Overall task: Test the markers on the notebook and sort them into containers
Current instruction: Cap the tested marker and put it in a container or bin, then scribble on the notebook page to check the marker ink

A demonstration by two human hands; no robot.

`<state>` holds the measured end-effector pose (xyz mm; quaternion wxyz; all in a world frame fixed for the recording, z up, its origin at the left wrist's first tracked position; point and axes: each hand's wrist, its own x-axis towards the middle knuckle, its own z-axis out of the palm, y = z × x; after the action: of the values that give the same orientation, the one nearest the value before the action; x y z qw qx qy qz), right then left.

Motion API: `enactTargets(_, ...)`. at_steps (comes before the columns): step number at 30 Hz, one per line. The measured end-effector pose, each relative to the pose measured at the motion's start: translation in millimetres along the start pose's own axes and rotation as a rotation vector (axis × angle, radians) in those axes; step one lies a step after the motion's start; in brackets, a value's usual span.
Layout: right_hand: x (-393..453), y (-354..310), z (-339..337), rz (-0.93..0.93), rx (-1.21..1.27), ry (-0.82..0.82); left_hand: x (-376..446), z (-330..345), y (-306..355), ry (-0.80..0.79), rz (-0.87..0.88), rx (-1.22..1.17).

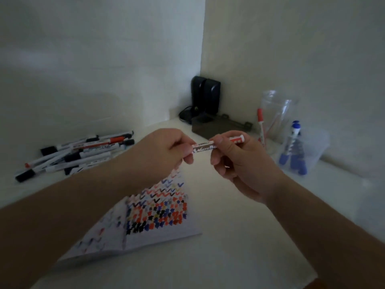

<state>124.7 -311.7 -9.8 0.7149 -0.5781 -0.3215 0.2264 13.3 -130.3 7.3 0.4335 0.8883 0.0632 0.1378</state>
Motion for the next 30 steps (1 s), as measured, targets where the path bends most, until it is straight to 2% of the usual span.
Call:
enactTargets(4, -0.3, -55.4, -46.2, -0.192, -0.217, 0.100, 42.1, 33.5, 50.5, 0.109, 0.194, -0.060)
enactTargets(8, 17.4, -105.8, -93.3, -0.337, -0.562, 0.365, 105.5, 77.0, 90.5, 0.164, 0.250, -0.164)
enactTargets(11, 45.5, -122.6, -130.9, -0.369, -0.613, 0.600, 135.7, 101.3, 112.2, 0.094, 0.250, -0.194)
enactTargets(15, 79.9, -113.8, -166.0, -0.393, -0.681, 0.821, 128.8, 108.1, 90.1, -0.002, 0.250, 0.022)
enactTargets(17, 91.4, -104.0, -171.4, -0.343, -0.824, 0.801, 116.0, 103.2, 70.2, -0.034, 0.249, 0.113)
enactTargets(21, 104.6, -93.4, -166.7, -0.232, -1.075, 0.648, 90.4, 78.6, 31.3, -0.053, 0.272, 0.277)
enactTargets(24, 107.4, -95.2, -142.4, -0.406, -1.210, 0.716, 69.4, 45.2, -2.6, -0.010, 0.241, 0.390)
enactTargets(26, 102.7, -88.6, -103.0, -0.544, -1.215, 0.675, 54.9, 19.7, -30.5, 0.045, 0.181, 0.461)
enactTargets(28, 92.5, -65.8, -51.3, -0.547, -1.132, 0.471, 38.0, -9.1, -59.9, 0.109, 0.093, 0.533)
enactTargets(30, 75.8, -31.3, -2.9, -0.499, -1.101, 0.149, 21.1, -37.9, -84.4, 0.176, -0.001, 0.590)
